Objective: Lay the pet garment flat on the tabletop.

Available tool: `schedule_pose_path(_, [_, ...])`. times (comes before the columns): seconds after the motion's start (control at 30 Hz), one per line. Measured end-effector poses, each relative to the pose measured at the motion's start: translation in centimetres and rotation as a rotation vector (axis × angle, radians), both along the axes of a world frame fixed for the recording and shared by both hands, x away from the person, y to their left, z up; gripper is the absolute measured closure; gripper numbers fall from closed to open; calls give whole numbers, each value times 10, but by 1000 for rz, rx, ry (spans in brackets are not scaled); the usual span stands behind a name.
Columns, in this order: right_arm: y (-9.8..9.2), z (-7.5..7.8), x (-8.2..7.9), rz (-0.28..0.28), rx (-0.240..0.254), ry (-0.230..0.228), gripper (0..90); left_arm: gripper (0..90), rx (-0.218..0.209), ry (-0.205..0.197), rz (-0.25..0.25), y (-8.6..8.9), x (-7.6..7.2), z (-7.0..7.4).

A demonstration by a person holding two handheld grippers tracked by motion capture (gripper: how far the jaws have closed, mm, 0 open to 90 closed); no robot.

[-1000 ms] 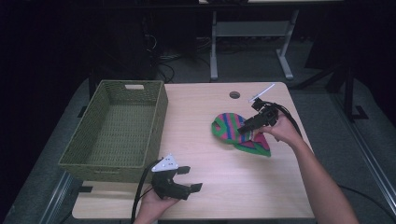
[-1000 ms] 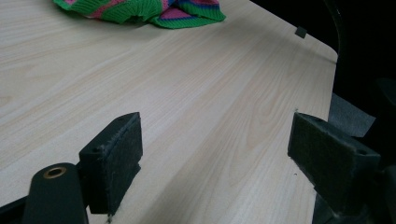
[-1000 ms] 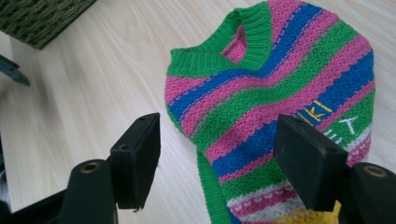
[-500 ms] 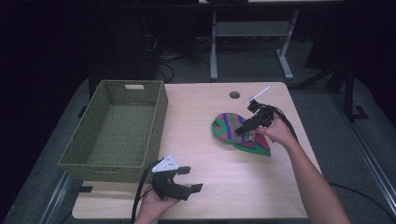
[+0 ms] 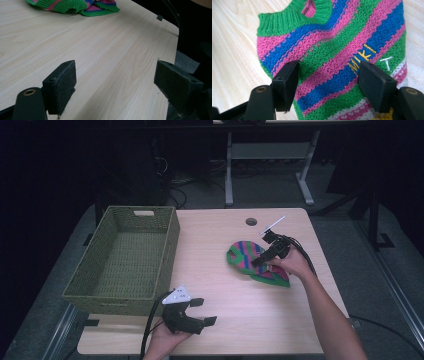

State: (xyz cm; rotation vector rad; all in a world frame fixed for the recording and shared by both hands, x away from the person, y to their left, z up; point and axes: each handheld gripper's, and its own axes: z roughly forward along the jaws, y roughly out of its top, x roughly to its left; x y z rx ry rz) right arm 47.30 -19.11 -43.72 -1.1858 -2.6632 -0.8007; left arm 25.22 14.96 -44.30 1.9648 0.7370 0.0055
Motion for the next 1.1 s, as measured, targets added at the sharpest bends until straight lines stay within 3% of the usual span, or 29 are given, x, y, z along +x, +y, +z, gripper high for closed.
schedule_pose_path(0.4, [4, -6, -2, -20, -42, -9, 377, 177, 0, 2, -6, -2, 0, -1])
schedule_pose_path(0.87, [25, -6, -14, 5, -225, -128, 454, 178, 2, 2, -11, -4, -1, -1])
schedule_pose_path(1.1, [28, -6, -16, -1, -248, -138, 487, 177, 3, 3, -10, -5, -1, -1])
